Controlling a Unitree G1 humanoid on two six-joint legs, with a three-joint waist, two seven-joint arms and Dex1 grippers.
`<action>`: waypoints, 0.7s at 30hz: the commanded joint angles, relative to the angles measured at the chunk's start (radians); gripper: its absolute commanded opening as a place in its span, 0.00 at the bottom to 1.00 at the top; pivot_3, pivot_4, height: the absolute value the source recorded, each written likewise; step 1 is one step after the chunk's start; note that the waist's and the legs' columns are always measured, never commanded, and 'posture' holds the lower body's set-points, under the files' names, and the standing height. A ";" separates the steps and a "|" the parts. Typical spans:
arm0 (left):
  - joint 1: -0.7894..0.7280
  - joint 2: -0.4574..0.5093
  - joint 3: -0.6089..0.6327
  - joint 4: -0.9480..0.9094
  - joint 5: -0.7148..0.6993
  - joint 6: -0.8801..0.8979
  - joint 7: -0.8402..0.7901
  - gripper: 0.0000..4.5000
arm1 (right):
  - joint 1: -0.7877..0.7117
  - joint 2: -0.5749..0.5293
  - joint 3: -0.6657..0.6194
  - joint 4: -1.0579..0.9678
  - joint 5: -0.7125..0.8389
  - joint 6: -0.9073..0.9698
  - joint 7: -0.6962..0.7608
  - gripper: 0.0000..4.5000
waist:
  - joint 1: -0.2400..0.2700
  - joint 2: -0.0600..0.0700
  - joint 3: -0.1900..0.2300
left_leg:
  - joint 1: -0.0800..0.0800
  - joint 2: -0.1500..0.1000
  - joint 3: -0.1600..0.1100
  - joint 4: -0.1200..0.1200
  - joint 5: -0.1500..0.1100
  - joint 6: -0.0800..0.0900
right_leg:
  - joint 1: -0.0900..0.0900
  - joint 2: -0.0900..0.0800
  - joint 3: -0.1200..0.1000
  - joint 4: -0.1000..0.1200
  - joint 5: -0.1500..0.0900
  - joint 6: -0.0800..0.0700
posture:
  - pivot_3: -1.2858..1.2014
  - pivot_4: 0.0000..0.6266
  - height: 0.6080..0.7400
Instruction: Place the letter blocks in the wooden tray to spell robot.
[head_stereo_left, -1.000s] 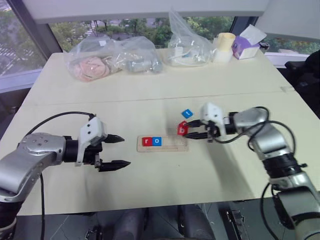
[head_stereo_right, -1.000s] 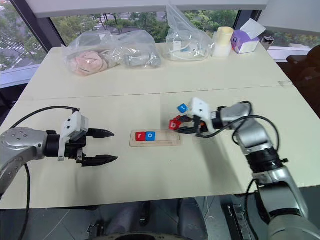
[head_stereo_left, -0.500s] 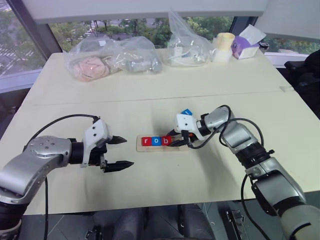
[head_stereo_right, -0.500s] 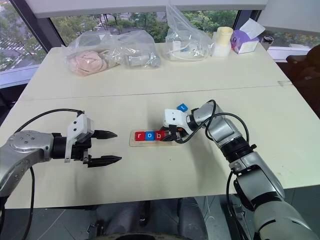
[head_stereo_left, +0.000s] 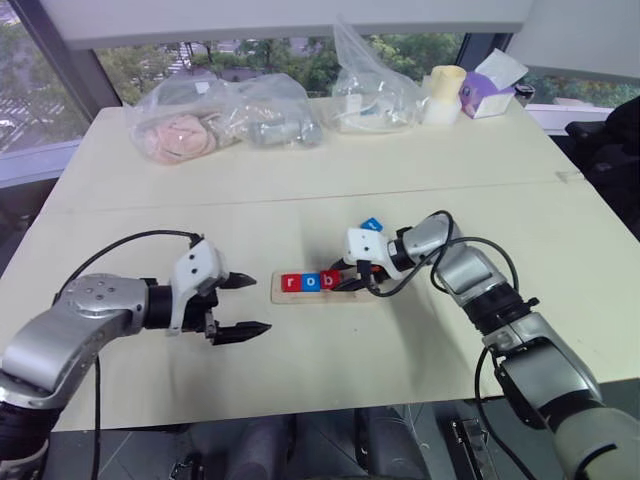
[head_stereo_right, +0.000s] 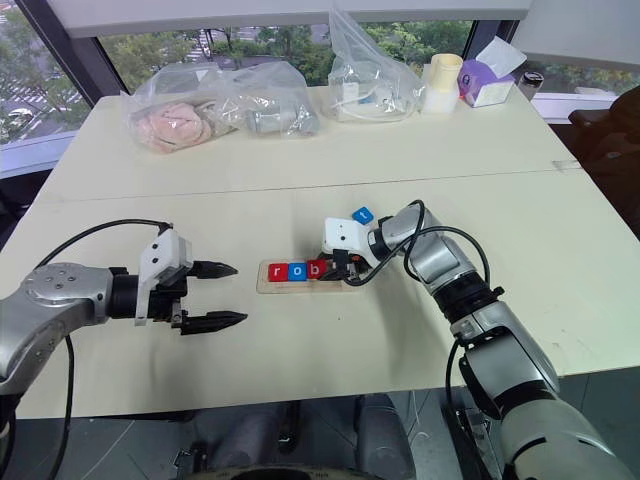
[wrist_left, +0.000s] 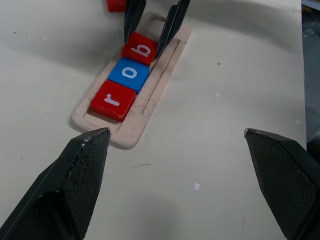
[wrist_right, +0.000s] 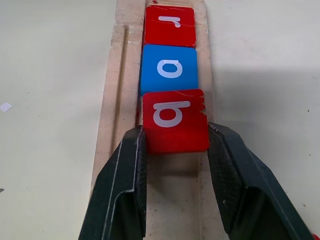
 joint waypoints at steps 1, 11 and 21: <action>-0.016 -0.005 0.007 -0.008 0.007 -0.021 0.001 1.00 | -0.014 0.010 -0.010 -0.004 0.002 -0.010 0.005 0.57 | 0.000 0.000 0.000 | 0.000 0.000 0.000 0.000 0.000 0.000 | 0.000 0.000 0.000 0.000 0.000 0.000 | 0.52 0.24 1.00; -0.025 -0.020 -0.005 0.020 0.031 -0.047 0.000 1.00 | -0.067 0.035 -0.125 -0.009 0.080 0.059 -0.055 0.99 | 0.000 0.000 0.000 | 0.000 0.000 0.000 0.000 0.000 0.000 | 0.000 0.000 0.000 0.000 0.000 0.000 | 0.52 0.24 1.00; 0.001 -0.030 0.008 0.011 0.025 -0.042 0.006 1.00 | 0.085 0.007 -0.183 -0.257 0.145 0.235 -0.127 0.99 | 0.003 0.000 0.000 | 0.000 0.000 0.000 0.000 0.000 0.000 | 0.000 0.000 0.000 0.000 0.000 0.000 | 0.52 0.24 1.00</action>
